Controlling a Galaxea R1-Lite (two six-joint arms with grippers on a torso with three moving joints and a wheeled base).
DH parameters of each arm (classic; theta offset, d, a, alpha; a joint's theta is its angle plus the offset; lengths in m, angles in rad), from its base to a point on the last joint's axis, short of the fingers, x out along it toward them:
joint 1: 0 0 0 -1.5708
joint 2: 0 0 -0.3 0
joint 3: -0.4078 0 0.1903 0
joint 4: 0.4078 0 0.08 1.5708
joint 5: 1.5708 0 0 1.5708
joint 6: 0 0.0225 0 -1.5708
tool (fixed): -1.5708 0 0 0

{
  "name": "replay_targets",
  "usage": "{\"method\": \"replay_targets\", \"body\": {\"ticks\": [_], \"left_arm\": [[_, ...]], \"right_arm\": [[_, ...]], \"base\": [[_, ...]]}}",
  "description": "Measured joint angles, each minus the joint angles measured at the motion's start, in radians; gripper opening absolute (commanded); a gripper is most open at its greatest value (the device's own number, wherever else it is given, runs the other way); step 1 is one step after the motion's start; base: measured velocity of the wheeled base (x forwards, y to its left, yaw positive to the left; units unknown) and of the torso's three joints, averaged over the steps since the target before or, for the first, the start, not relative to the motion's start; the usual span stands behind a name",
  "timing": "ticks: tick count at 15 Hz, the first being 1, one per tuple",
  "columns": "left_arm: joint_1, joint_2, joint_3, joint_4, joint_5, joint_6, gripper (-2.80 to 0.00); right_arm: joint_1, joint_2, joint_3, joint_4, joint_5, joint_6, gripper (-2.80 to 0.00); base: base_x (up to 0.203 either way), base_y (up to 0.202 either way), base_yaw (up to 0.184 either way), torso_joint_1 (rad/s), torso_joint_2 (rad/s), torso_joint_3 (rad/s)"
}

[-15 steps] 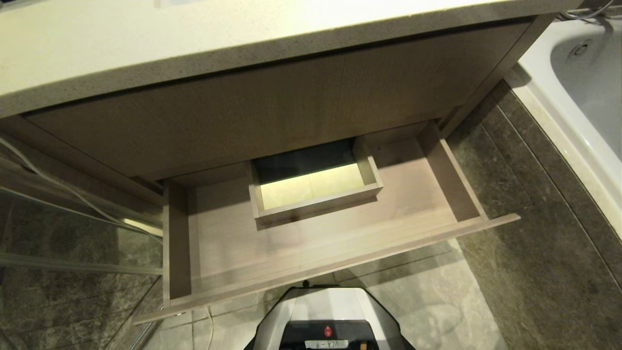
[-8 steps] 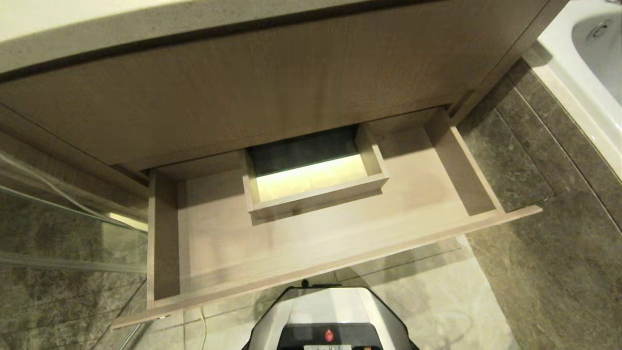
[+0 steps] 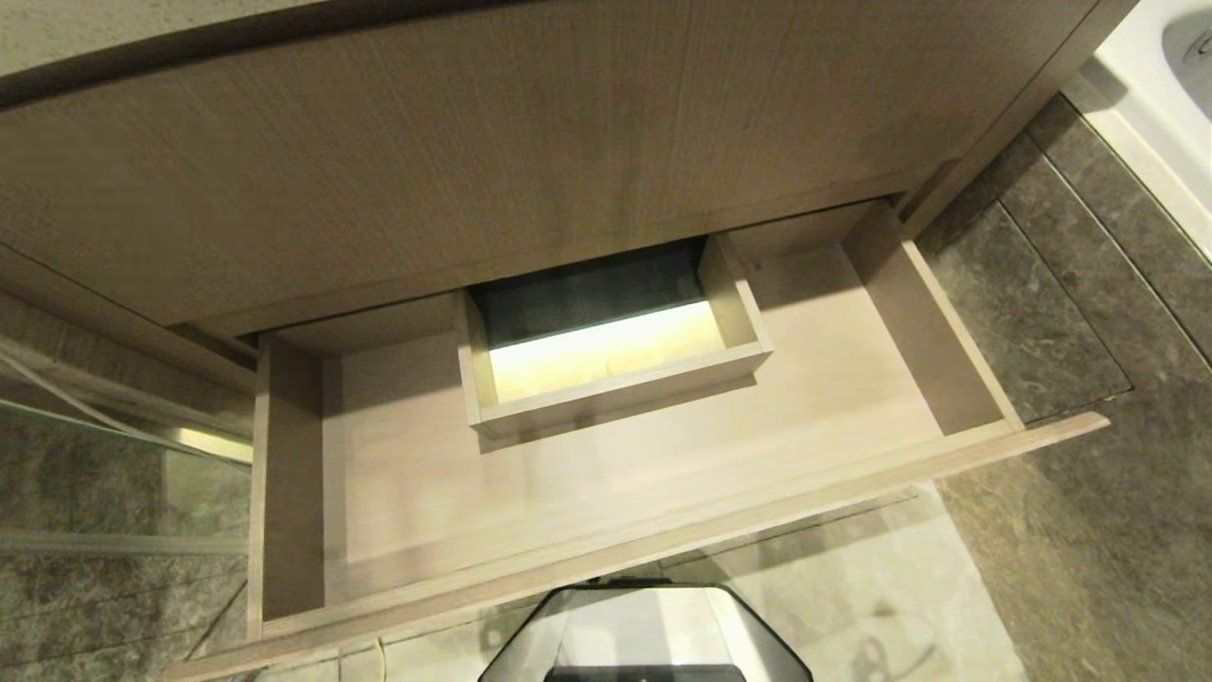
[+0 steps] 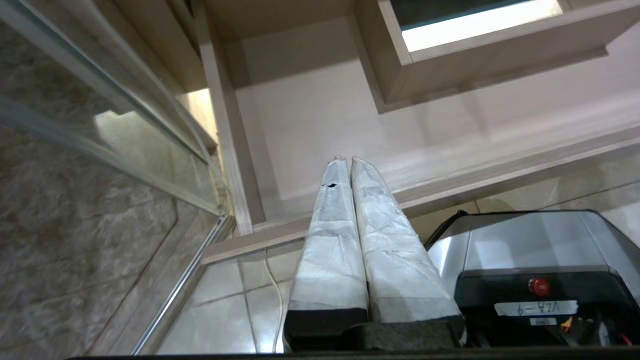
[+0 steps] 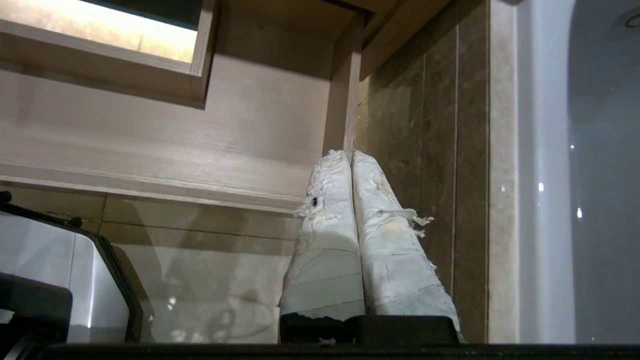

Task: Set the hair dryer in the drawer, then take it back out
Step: Close the drawer

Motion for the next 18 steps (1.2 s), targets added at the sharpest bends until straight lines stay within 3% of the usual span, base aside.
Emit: {"method": "replay_targets", "body": {"ticks": [10,18], "left_arm": [[0.000,0.000,0.001,0.001,0.000,0.000,-2.80],[0.000,0.000,0.001,0.001,0.000,0.000,-2.80]], "right_arm": [[0.000,-0.001,0.037,0.005,-0.001,-0.001,-2.80],[0.022,0.010,0.060,0.005,-0.001,0.000,-2.80]], "base": [[0.000,0.000,0.000,-0.040,0.37,0.353],[0.000,0.000,0.000,-0.057,0.32,0.257]]}}
